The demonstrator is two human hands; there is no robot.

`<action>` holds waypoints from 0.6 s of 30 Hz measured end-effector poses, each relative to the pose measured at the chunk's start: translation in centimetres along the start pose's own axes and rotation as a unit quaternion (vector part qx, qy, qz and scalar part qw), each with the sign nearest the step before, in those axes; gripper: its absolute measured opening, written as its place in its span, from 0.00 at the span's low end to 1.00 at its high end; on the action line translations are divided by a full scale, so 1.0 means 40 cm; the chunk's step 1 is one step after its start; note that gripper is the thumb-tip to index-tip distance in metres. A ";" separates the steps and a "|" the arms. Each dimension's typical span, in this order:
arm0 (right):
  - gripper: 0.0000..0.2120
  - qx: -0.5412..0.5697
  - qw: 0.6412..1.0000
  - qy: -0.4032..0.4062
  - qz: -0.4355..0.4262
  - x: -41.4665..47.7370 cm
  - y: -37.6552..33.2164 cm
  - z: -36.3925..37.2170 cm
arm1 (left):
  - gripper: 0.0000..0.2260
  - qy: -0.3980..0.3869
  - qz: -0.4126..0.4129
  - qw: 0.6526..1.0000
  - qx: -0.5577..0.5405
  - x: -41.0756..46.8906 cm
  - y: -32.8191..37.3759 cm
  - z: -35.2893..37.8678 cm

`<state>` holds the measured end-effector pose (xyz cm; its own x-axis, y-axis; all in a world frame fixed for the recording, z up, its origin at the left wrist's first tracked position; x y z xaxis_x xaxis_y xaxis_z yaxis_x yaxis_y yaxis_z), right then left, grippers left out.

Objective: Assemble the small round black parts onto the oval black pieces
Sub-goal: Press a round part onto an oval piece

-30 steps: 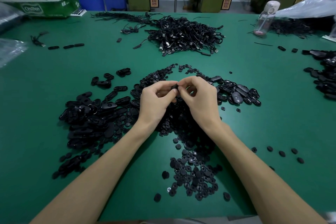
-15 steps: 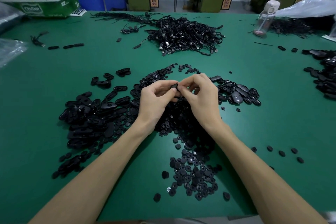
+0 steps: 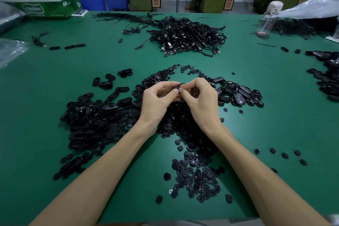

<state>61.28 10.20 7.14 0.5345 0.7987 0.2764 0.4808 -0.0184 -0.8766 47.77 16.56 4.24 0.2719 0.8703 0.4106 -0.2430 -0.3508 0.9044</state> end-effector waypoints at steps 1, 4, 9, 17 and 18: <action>0.02 -0.004 1.000 -0.002 -0.011 -0.001 -0.004 0.000 | 0.08 0.004 -0.001 1.000 -0.003 0.000 0.000 -0.001; 0.04 -0.001 0.999 -0.023 -0.032 -0.004 -0.015 0.005 | 0.08 0.028 -0.010 0.999 -0.015 0.002 -0.003 -0.011; 0.07 -0.014 0.997 -0.052 -0.049 -0.012 -0.025 0.020 | 0.07 0.062 -0.026 0.998 -0.016 0.001 -0.008 -0.023; 0.08 0.019 0.999 -0.028 0.005 0.013 -0.004 -0.011 | 0.05 0.033 -0.009 0.999 0.010 0.000 0.010 -0.010; 0.07 0.022 0.999 -0.034 0.010 0.015 -0.001 -0.011 | 0.05 0.030 -0.006 0.999 0.012 -0.001 0.013 -0.009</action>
<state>61.88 10.42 7.52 0.4949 0.8375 0.2316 0.4380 -0.0102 -0.8989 47.30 16.48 4.64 0.2182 0.8933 0.3929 -0.2172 -0.3481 0.9120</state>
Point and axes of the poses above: each hand's wrist, its own x-axis towards the middle knuckle, its own z-axis out of the palm, y = z × x, the point moved 7 cm from there along x, towards the middle knuckle, and after that the axes turned 12 degrees about z, right-handed, at the moved point
